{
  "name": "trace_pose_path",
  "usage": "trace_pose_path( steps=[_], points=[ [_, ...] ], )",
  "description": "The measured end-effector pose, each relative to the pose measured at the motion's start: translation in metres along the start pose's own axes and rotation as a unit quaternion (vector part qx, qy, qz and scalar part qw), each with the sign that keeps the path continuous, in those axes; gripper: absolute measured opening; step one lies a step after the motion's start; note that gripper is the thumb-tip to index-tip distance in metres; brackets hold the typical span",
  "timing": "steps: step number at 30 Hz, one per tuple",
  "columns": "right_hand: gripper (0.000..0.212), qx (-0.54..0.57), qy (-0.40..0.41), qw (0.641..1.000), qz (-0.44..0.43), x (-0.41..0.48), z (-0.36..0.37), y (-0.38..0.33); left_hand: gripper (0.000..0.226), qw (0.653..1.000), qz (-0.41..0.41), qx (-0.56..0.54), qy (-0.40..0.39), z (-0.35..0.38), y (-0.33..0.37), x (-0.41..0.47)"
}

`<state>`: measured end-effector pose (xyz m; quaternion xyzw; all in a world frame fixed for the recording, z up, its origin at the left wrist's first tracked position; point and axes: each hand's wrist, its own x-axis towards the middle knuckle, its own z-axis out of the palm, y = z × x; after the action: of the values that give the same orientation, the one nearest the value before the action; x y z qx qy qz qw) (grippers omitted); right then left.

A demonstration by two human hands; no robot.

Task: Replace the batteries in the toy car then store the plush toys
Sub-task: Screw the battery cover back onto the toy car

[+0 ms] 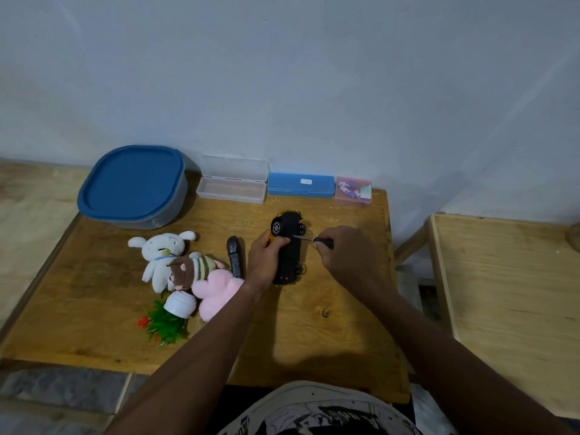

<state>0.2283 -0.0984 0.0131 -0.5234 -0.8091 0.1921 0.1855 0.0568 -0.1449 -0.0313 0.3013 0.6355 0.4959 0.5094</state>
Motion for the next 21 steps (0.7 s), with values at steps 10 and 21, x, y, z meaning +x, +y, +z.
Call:
trace_pose_path(
  steps=[10,21],
  points=[
    [0.017,0.024,-0.020,0.999,-0.008,0.000,-0.001,-0.002,0.019,1.000,-0.004,0.027,0.005,0.003,0.006,-0.001],
    [0.027,-0.044,-0.012,0.997,-0.056,0.001,-0.011,-0.001,0.020,0.999,-0.022,0.018,0.017,0.004,0.015,-0.002]
  ],
)
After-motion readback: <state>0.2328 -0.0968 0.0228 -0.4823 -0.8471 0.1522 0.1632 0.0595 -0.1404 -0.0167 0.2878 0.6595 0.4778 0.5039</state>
